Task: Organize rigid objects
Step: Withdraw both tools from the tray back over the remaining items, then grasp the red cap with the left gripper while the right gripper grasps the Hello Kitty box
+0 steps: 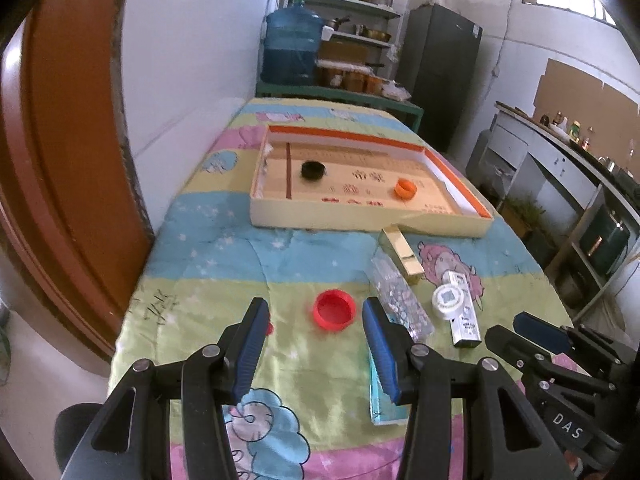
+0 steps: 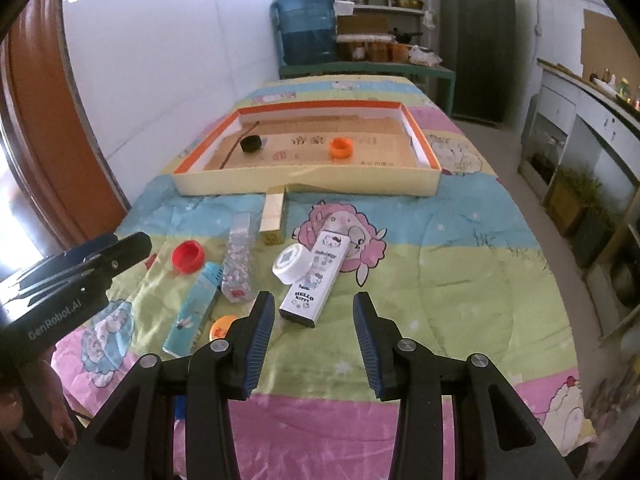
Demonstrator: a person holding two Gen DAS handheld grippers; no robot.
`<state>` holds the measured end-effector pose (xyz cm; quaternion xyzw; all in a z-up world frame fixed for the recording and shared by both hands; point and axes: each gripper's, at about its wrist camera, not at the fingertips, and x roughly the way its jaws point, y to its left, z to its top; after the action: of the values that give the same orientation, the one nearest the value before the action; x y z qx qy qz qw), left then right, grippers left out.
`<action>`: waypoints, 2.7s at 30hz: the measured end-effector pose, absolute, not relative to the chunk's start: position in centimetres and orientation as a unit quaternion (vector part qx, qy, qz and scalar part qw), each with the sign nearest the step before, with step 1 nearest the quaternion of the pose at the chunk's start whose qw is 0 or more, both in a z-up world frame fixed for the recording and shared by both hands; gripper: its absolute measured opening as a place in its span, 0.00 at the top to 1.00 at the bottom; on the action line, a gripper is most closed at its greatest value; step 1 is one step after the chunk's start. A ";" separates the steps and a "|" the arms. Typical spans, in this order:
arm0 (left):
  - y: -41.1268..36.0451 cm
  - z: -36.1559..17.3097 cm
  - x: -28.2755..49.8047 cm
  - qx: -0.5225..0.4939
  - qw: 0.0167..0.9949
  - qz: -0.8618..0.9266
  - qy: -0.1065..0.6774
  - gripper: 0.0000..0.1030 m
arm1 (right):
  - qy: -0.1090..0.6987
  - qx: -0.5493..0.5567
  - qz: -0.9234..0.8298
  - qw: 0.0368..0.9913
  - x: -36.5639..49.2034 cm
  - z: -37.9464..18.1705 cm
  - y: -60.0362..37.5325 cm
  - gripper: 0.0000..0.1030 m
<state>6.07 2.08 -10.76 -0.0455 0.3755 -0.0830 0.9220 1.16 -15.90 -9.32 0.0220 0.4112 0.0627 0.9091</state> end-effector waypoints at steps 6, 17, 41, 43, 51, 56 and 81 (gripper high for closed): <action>1.3 -12.0 7.0 -0.037 0.914 -0.093 0.392 0.53 | 0.419 0.025 0.066 0.905 1.6 -10.2 -15.8 0.59; 0.9 -13.7 8.3 -0.028 0.906 -0.093 0.412 0.53 | 0.429 0.027 0.069 0.900 2.5 -11.0 -15.7 0.59; 1.5 -14.4 9.6 -0.042 0.903 -0.116 0.411 0.69 | 0.441 0.038 0.078 0.893 4.7 -11.9 -15.2 0.59; 1.5 -14.4 9.5 -0.044 0.904 -0.117 0.409 0.69 | 0.442 0.035 0.075 0.893 4.8 -12.0 -15.1 0.59; 1.4 -14.4 9.4 -0.050 0.905 -0.115 0.406 0.70 | 0.440 0.033 0.067 0.895 5.6 -12.4 -15.1 0.59; 1.5 -14.4 9.4 -0.053 0.905 -0.117 0.405 0.70 | 0.438 0.004 0.062 0.897 6.2 -12.4 -14.6 0.61; 2.3 -13.6 8.6 -0.071 0.905 -0.126 0.401 0.70 | 0.433 0.012 0.072 0.898 1.2 -11.0 -17.1 0.73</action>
<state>8.56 2.35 -13.65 -0.0715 0.4006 -0.1263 0.9047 1.16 -17.11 -10.98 0.0123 0.4334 0.0717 0.8983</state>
